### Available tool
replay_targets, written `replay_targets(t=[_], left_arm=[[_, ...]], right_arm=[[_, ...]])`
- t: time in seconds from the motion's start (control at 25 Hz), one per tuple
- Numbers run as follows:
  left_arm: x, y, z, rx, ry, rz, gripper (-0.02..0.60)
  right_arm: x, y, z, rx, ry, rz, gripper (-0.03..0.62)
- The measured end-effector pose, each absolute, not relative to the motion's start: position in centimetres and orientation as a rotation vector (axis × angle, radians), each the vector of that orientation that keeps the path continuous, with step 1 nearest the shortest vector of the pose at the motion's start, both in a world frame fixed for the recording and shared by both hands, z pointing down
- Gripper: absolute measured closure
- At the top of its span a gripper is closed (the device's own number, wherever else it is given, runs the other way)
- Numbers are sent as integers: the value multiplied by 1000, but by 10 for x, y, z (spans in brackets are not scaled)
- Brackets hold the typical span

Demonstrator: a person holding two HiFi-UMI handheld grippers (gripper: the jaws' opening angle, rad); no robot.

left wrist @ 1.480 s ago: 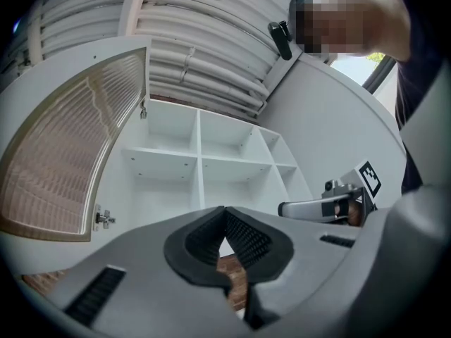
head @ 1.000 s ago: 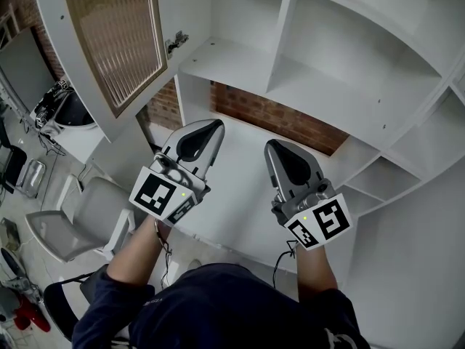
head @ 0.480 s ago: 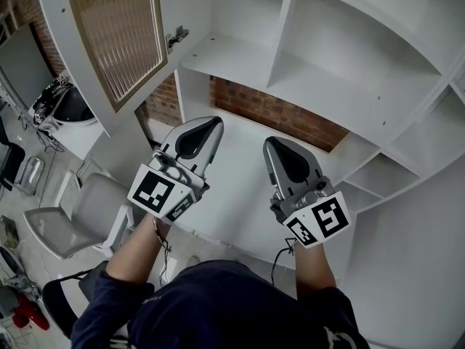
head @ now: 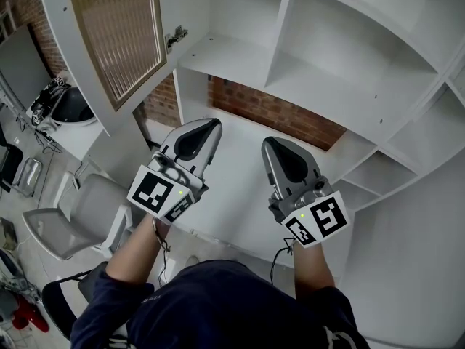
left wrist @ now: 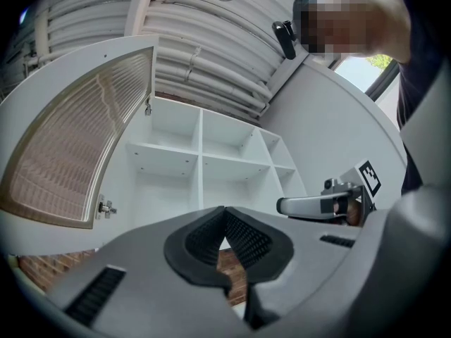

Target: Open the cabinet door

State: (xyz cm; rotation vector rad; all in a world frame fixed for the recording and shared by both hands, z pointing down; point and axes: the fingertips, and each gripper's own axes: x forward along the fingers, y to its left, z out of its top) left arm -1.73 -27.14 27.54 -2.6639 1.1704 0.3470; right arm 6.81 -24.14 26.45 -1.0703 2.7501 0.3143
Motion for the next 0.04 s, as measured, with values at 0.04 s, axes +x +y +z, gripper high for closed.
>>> replay_targets(t=[0.04], left_arm=[[-17, -271, 276, -2666, 1171, 347, 575]], right_arm=[[68, -241, 265, -1071, 2750, 313, 571]])
